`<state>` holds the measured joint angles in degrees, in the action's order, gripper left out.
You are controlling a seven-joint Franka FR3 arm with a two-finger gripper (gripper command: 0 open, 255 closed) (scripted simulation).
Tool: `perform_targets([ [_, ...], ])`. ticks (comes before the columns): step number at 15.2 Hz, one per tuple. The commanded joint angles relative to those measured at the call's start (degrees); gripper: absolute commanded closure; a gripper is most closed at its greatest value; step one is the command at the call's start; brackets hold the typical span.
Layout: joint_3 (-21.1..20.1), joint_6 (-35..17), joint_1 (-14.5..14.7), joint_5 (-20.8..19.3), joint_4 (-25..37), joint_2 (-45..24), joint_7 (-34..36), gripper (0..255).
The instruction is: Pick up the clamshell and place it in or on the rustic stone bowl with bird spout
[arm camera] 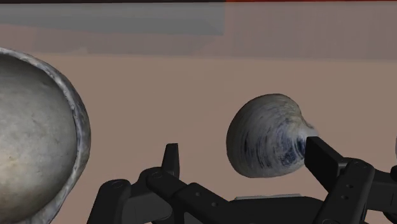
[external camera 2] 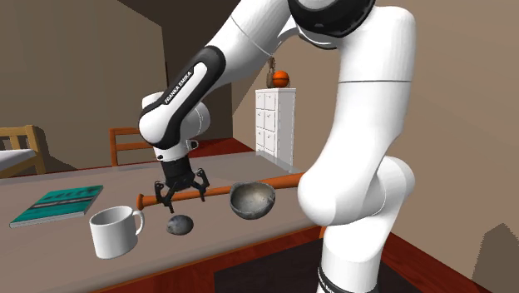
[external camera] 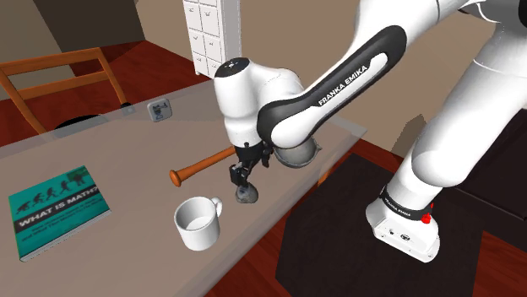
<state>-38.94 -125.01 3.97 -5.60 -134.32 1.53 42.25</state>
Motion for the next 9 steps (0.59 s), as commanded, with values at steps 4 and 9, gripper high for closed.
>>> perform_targets([
  [4, -0.06, -3.8, 0.04, -3.4, -1.06, -3.81, 2.99, 0],
  [9, 0.18, -5.7, 0.03, -4.96, -1.89, -5.34, 4.09, 0],
])
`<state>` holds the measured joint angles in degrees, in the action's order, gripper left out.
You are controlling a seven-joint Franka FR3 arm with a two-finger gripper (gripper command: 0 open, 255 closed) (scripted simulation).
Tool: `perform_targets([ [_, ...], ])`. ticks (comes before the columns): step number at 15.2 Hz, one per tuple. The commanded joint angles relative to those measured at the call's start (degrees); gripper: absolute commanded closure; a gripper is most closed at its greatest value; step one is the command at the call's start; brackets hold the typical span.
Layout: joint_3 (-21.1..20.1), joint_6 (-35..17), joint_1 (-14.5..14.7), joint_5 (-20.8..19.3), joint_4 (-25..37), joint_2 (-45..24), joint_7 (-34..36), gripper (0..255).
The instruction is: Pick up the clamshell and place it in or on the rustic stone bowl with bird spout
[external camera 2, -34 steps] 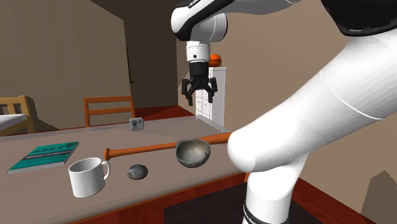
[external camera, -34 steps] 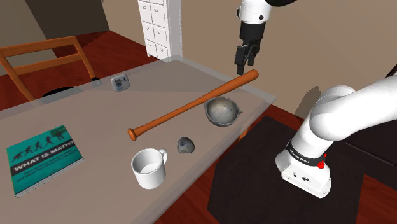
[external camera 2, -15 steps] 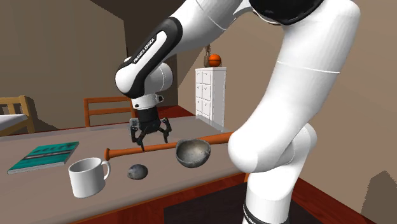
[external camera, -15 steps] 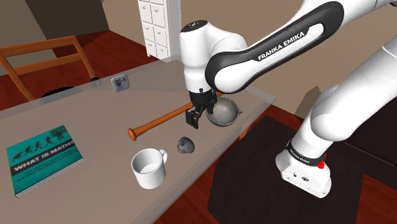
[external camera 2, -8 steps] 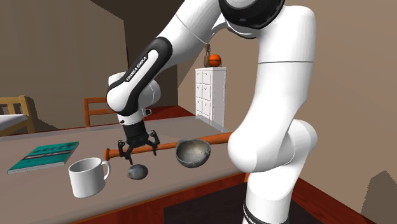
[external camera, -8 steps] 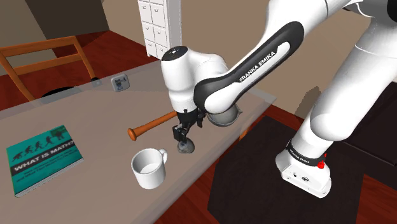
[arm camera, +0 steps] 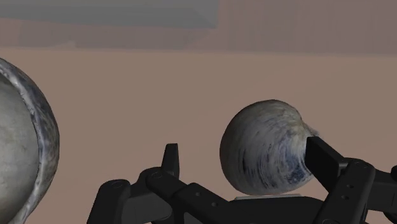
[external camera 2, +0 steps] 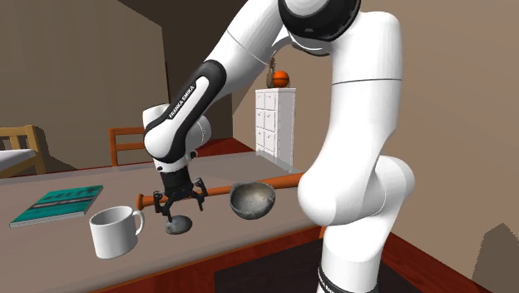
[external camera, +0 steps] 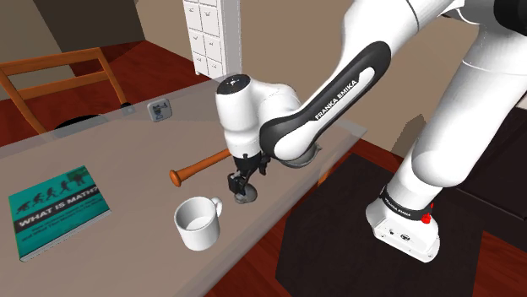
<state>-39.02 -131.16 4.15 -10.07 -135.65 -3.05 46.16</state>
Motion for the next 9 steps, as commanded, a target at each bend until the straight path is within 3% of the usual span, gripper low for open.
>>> perform_targets([
  [1, 0.25, 0.45, -0.16, -0.48, -0.56, -0.77, 0.18, 0],
  [5, 0.21, 0.45, -0.21, -0.49, -0.56, -0.77, 0.18, 0],
  [6, 0.44, 0.57, -0.37, -0.92, -0.04, -1.28, 0.1, 255],
  [9, 0.42, 0.81, -0.77, 0.88, -1.22, 0.83, -1.58, 255],
])
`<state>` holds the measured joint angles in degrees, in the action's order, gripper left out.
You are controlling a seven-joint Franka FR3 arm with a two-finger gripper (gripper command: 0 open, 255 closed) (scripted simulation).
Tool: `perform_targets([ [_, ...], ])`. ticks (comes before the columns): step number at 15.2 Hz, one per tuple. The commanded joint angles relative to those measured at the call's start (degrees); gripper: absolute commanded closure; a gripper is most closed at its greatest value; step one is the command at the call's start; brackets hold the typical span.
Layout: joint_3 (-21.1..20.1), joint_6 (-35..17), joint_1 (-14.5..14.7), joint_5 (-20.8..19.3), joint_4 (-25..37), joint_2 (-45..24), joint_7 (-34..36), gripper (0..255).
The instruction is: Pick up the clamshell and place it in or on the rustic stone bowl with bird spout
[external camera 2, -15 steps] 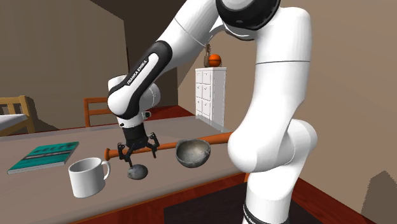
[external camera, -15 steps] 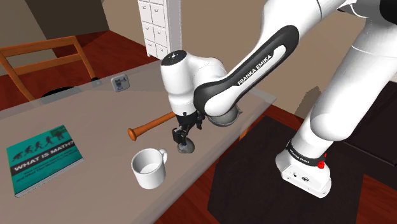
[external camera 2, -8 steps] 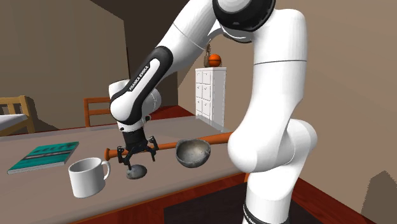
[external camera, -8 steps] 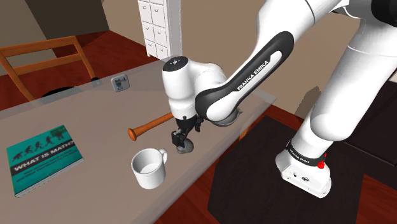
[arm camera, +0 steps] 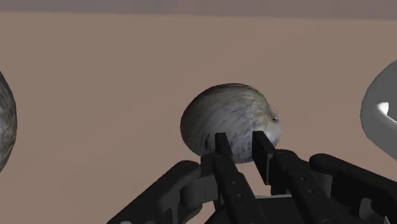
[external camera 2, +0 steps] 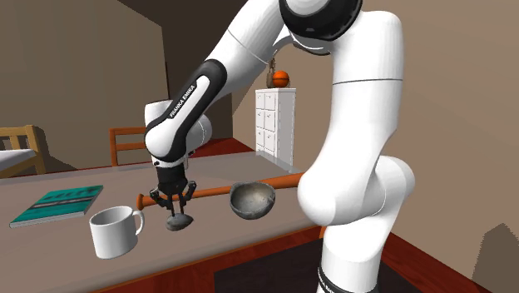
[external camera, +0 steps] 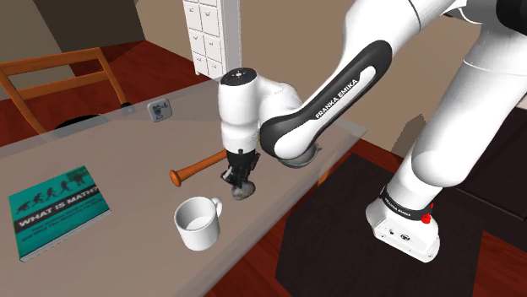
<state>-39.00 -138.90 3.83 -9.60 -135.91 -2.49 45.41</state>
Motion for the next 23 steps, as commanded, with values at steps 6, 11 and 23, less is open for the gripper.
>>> perform_targets([
  [6, -0.62, 9.39, 0.42, 1.41, -0.19, 1.1, 0.17, 255],
  [11, 5.14, 36.76, 1.14, 4.52, 29.16, -23.32, 23.52, 0],
  [23, 5.79, 30.98, 1.42, 4.25, 23.75, -23.68, 23.7, 0],
])
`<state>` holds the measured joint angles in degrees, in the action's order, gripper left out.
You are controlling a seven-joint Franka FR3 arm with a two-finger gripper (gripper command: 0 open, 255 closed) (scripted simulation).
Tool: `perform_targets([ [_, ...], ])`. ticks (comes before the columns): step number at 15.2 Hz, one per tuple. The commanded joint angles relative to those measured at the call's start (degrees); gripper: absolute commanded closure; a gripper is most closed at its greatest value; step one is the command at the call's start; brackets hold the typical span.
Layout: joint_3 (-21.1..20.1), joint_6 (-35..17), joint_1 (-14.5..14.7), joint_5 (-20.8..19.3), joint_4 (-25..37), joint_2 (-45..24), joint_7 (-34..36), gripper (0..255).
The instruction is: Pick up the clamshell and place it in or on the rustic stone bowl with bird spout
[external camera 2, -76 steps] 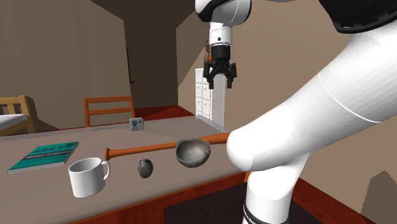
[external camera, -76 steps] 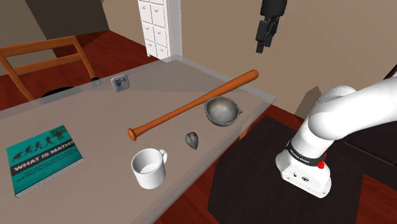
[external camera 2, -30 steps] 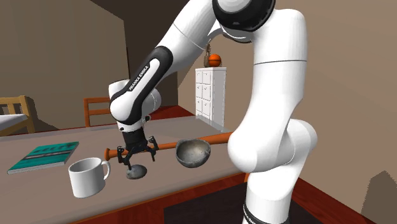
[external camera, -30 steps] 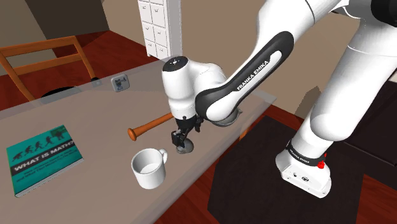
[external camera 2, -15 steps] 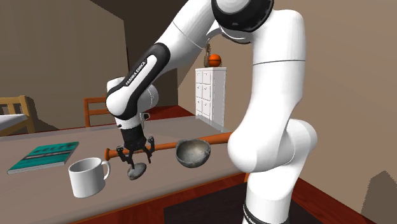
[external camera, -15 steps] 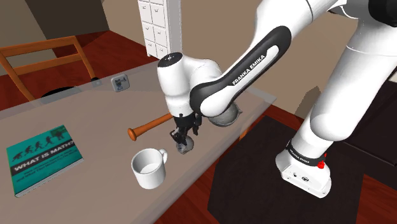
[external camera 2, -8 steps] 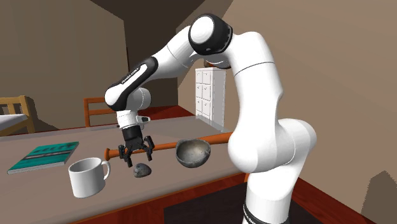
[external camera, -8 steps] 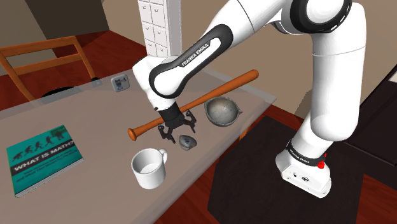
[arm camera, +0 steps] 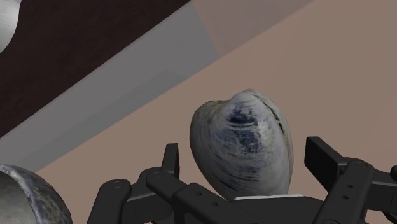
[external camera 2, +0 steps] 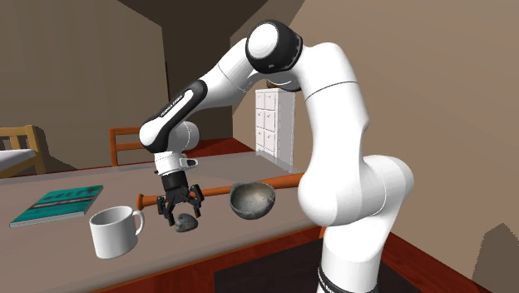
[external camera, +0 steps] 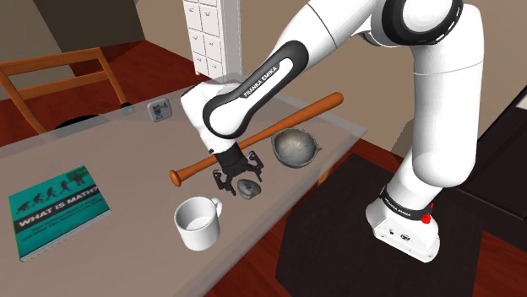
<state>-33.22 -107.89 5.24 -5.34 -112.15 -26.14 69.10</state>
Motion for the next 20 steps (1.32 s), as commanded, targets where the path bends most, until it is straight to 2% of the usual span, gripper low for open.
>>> perform_targets([
  [1, 0.01, -0.03, 0.01, -0.01, -0.01, -0.03, 0.01, 0],
  [4, 0.0, -0.02, 0.01, -0.01, 0.0, -0.02, 0.01, 0],
  [5, 0.0, -0.02, 0.01, -0.01, 0.0, -0.02, 0.01, 255],
  [14, 0.01, -0.03, 0.01, -0.01, -0.01, -0.03, 0.01, 255],
  [20, -0.92, 3.59, -0.76, 1.6, 0.9, 3.07, -0.62, 255],
])
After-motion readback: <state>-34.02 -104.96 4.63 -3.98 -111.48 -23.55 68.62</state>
